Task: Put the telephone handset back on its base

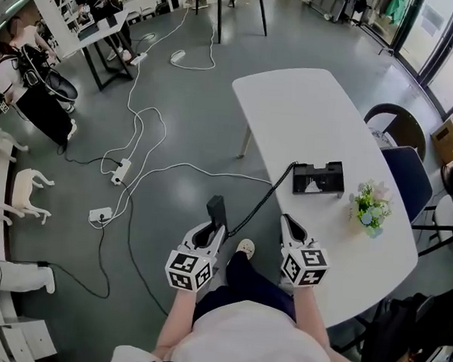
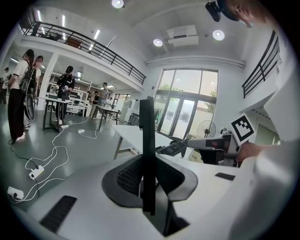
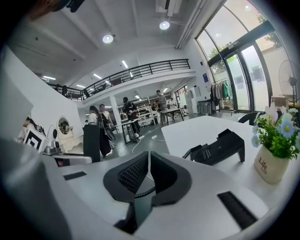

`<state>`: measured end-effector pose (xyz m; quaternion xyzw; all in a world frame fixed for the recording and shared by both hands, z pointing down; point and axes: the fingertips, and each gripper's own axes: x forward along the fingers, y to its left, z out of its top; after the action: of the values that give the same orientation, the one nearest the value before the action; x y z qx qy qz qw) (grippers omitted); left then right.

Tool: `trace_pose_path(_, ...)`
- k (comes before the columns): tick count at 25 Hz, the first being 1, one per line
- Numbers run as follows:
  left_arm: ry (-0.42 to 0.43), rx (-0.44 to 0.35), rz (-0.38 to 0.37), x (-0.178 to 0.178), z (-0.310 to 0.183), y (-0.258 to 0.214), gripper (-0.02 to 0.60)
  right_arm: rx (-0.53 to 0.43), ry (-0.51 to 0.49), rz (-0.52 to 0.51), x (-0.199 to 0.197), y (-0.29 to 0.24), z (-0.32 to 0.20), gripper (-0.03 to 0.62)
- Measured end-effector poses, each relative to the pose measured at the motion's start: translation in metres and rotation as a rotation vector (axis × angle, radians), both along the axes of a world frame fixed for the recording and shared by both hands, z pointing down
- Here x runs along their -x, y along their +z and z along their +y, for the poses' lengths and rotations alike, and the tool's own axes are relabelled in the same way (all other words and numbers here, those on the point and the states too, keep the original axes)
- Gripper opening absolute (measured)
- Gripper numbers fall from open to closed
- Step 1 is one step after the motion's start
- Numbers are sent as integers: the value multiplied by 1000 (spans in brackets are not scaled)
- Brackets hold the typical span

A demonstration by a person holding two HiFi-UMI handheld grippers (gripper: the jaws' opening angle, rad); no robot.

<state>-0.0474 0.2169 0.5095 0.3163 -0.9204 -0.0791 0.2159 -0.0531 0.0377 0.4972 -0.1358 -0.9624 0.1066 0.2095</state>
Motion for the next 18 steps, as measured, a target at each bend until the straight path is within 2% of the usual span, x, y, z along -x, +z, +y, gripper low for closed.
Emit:
trace_pose_path(5,-4,-11,-2,46,-5,-4,84,-5,-4,-1,45,-3,-6,41)
trace_pose_path(18,3,-5,7,131,-7,2,84,1,-5,13,125,7,-6,41)
